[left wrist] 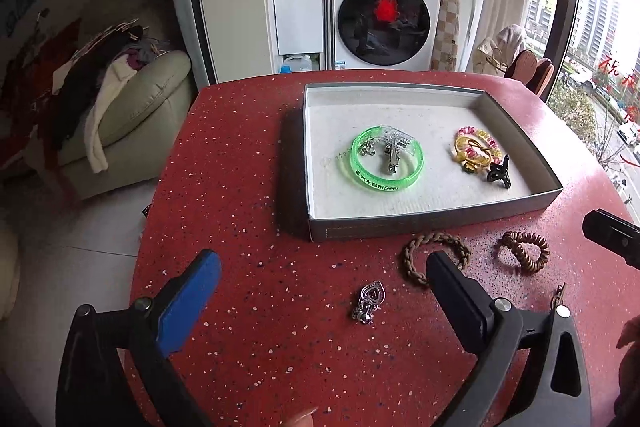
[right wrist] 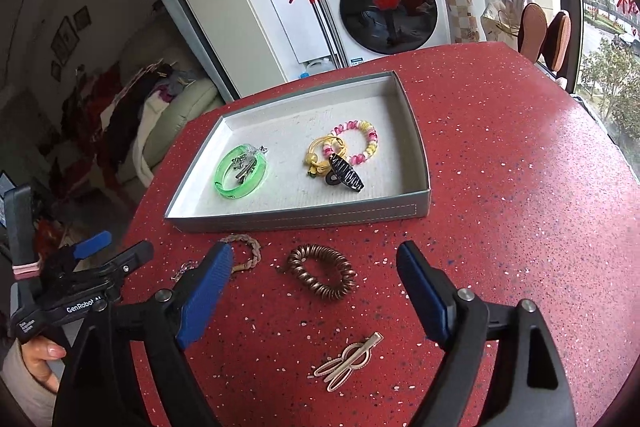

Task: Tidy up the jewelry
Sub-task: 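Grasp the silver heart pendant with the left tool while the right tool grasps the cream hair clip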

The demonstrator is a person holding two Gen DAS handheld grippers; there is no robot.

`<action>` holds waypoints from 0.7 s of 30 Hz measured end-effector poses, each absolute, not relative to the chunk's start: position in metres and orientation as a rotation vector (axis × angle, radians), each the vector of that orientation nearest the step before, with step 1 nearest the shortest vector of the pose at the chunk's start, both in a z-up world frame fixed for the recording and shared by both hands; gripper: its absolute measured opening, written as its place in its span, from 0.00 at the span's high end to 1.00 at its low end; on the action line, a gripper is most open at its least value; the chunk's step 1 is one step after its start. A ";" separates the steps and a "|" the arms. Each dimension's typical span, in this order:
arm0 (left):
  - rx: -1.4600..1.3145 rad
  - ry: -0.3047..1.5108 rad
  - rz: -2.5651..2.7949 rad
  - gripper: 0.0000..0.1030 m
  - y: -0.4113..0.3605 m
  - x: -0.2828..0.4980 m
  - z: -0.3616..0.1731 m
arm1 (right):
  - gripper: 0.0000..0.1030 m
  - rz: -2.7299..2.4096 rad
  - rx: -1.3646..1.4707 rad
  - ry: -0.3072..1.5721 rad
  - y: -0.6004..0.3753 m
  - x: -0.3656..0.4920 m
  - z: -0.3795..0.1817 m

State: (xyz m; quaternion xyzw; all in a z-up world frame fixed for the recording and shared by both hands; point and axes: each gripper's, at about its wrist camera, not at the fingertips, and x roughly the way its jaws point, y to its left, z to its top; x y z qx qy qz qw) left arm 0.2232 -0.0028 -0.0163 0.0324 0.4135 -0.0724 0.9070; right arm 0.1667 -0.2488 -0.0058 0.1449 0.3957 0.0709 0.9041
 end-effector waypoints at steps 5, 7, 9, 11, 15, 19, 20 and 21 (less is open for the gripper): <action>0.063 0.886 -0.139 0.00 -0.003 0.218 -0.035 | 0.16 0.148 0.269 0.903 -0.243 0.162 -0.016; 0.057 0.905 -0.142 0.00 -0.001 0.214 -0.039 | 0.16 0.144 0.241 0.932 -0.241 0.159 -0.022; 0.056 0.924 -0.159 0.00 0.000 0.210 -0.043 | 0.16 0.146 0.238 0.952 -0.241 0.155 -0.026; 0.068 0.935 -0.162 0.00 0.002 0.202 -0.044 | 0.16 0.142 0.248 0.968 -0.244 0.150 -0.032; 0.072 0.950 -0.153 0.00 0.004 0.196 -0.050 | 0.16 0.106 0.265 1.005 -0.250 0.140 -0.045; 0.075 0.962 -0.145 0.00 0.004 0.195 -0.054 | 0.16 0.059 0.264 1.039 -0.253 0.134 -0.056; 0.080 0.963 -0.142 0.00 0.003 0.196 -0.054 | 0.16 0.049 0.264 1.044 -0.253 0.133 -0.057; 0.083 0.962 -0.141 0.00 0.002 0.196 -0.054 | 0.16 0.041 0.263 1.045 -0.254 0.133 -0.057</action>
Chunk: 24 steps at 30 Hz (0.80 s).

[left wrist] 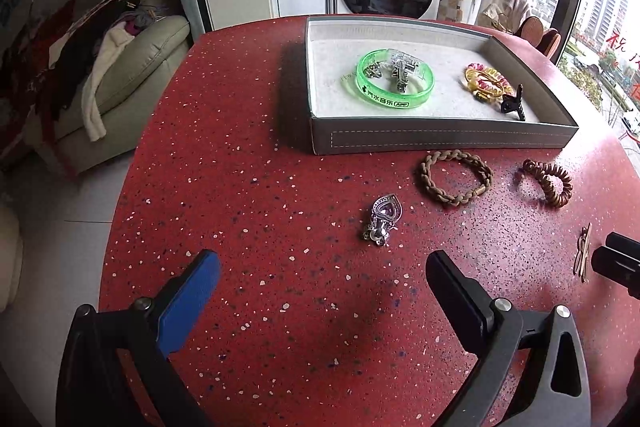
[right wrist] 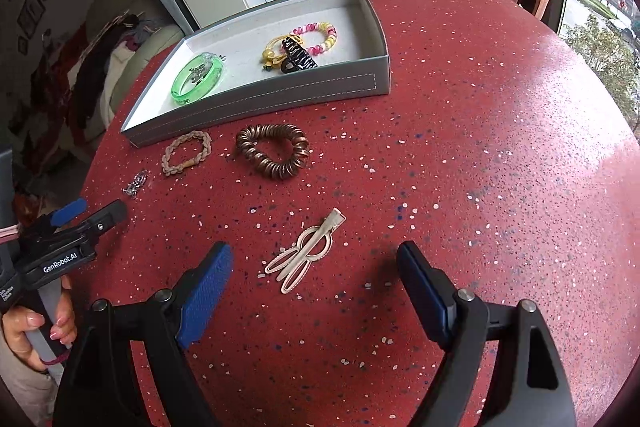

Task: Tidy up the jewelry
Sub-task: 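Grasp the silver heart pendant with the left tool while the right tool grasps the cream hair clip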

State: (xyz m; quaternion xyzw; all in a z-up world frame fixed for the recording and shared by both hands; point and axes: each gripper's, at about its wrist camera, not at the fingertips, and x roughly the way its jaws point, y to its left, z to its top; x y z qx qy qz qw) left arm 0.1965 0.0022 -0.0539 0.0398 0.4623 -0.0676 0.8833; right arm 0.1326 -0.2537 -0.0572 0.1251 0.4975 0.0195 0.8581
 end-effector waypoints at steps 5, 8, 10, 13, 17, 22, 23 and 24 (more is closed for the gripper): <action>0.080 0.956 -0.144 0.00 -0.002 0.201 -0.052 | 0.16 -0.001 0.266 1.041 -0.251 0.133 -0.056; 0.081 0.946 -0.153 0.00 -0.005 0.203 -0.049 | 0.16 -0.020 0.268 1.037 -0.246 0.137 -0.055; 0.086 0.941 -0.161 0.00 -0.008 0.205 -0.048 | 0.16 -0.034 0.263 1.032 -0.242 0.140 -0.054; 0.088 0.940 -0.164 0.00 -0.010 0.207 -0.048 | 0.16 -0.074 0.240 1.016 -0.235 0.142 -0.052; 0.076 0.960 -0.153 0.00 -0.010 0.215 -0.050 | 0.26 -0.116 0.244 1.010 -0.231 0.147 -0.054; 0.078 0.980 -0.152 0.08 -0.014 0.220 -0.057 | 0.34 -0.173 0.184 0.997 -0.224 0.147 -0.059; 0.086 0.987 -0.158 0.10 -0.016 0.220 -0.058 | 0.36 -0.179 0.170 0.994 -0.223 0.147 -0.059; 0.089 0.985 -0.162 0.10 -0.017 0.219 -0.059 | 0.37 -0.184 0.154 0.992 -0.222 0.146 -0.059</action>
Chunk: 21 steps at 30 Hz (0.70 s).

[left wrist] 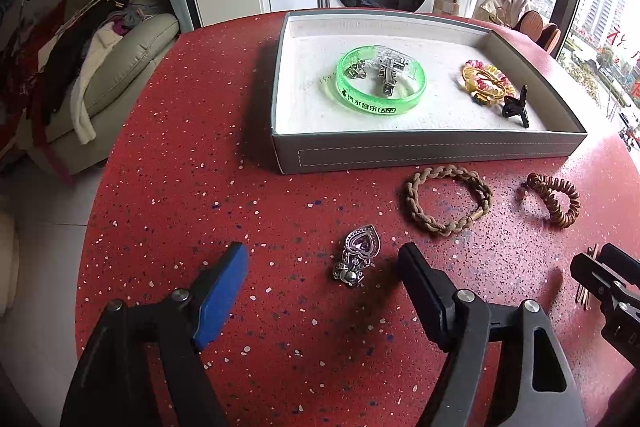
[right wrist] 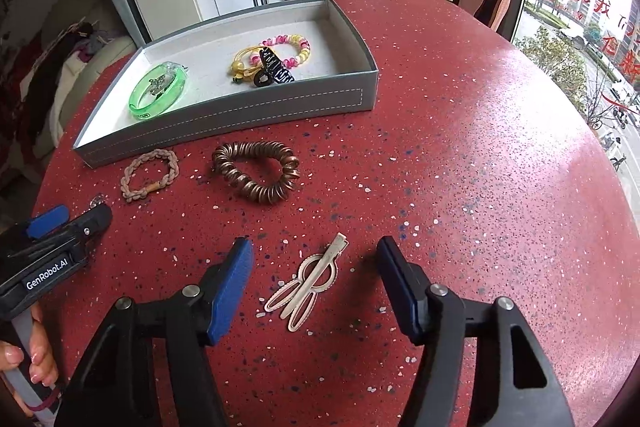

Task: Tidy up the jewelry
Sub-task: 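Grasp the silver heart pendant with the left tool while the right tool grasps the cream hair clip, then carry the pendant and cream clip into the tray and open both tools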

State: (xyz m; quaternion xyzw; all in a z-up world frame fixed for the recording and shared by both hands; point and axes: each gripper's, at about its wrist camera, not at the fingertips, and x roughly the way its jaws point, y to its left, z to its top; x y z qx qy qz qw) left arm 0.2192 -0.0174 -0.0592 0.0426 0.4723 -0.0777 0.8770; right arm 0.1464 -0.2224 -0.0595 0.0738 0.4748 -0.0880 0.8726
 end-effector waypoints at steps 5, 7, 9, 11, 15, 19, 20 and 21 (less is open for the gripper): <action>0.098 0.977 -0.214 0.35 -0.025 0.215 -0.056 | 0.56 -0.185 0.102 0.988 -0.223 0.143 -0.059; 0.111 0.969 -0.234 0.46 -0.028 0.212 -0.054 | 0.72 -0.172 0.095 0.982 -0.226 0.141 -0.058; 0.122 0.964 -0.247 0.55 -0.032 0.210 -0.053 | 0.85 -0.154 0.101 0.984 -0.229 0.141 -0.057; 0.131 0.959 -0.253 0.65 -0.033 0.209 -0.053 | 0.91 -0.125 0.126 0.981 -0.234 0.141 -0.057; 0.080 0.968 -0.279 0.65 -0.027 0.208 -0.050 | 0.91 -0.064 0.250 0.960 -0.249 0.136 -0.055; 0.035 0.961 -0.287 0.65 -0.018 0.206 -0.045 | 0.91 -0.035 0.325 0.943 -0.261 0.131 -0.052; 0.025 0.958 -0.291 0.65 -0.016 0.205 -0.043 | 0.91 -0.028 0.340 0.939 -0.263 0.131 -0.051; 0.017 0.955 -0.294 0.65 -0.014 0.205 -0.041 | 0.91 -0.020 0.357 0.935 -0.264 0.130 -0.050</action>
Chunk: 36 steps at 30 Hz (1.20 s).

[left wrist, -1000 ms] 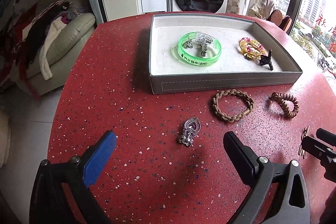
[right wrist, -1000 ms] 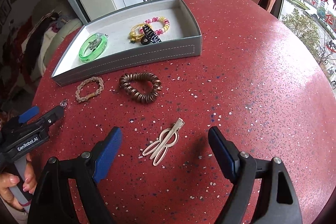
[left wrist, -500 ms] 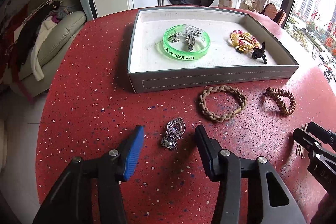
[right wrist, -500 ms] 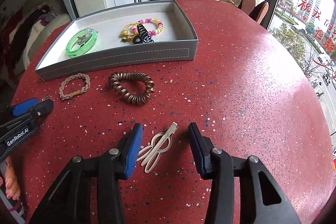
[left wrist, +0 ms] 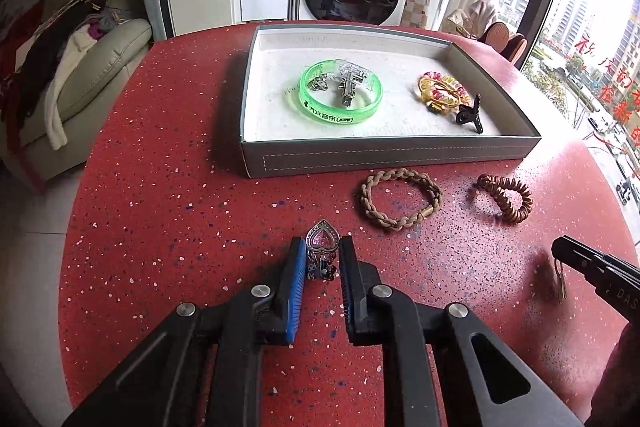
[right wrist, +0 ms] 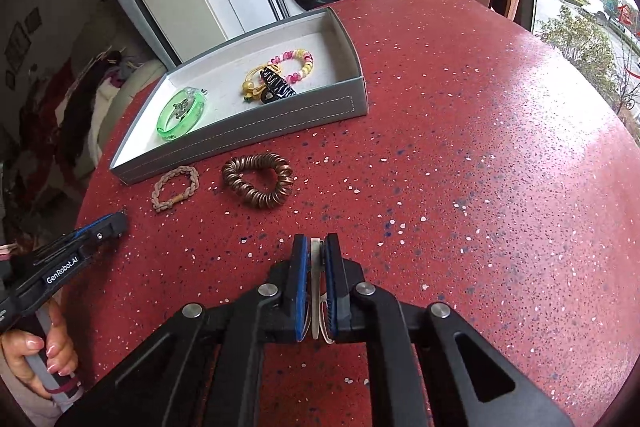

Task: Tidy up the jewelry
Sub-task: 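Carry the pendant and cream clip into the tray and open both tools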

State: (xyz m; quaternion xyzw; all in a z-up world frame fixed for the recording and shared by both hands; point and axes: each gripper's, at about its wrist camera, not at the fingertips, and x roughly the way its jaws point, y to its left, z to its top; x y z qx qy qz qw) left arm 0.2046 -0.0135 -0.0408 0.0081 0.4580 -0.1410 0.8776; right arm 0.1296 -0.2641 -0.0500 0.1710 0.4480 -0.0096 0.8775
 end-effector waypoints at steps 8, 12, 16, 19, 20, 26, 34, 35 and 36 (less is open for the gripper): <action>-0.016 0.929 -0.311 0.65 -0.002 0.199 -0.021 | 0.91 0.044 0.419 0.904 -0.269 0.127 -0.038; -0.018 0.923 -0.320 0.65 -0.003 0.199 -0.012 | 0.91 0.085 0.464 0.888 -0.274 0.135 -0.027; -0.021 0.913 -0.333 0.65 -0.006 0.204 0.000 | 0.91 0.114 0.474 0.869 -0.277 0.148 -0.013; -0.012 0.896 -0.336 0.65 -0.010 0.212 0.010 | 0.91 0.127 0.480 0.857 -0.282 0.161 -0.002; -0.009 0.892 -0.336 0.65 -0.011 0.215 0.013 | 0.91 0.131 0.482 0.851 -0.283 0.165 0.001; 0.012 0.866 -0.333 0.65 -0.019 0.242 0.033 | 0.91 0.143 0.473 0.824 -0.289 0.200 0.021; 0.044 0.843 -0.324 0.65 -0.036 0.284 0.050 | 0.91 0.159 0.510 0.826 -0.295 0.250 0.027; 0.048 0.842 -0.321 0.65 -0.038 0.290 0.050 | 0.91 0.158 0.504 0.828 -0.295 0.255 0.026; 0.051 0.843 -0.317 0.65 -0.040 0.296 0.051 | 0.91 0.155 0.496 0.830 -0.294 0.260 0.026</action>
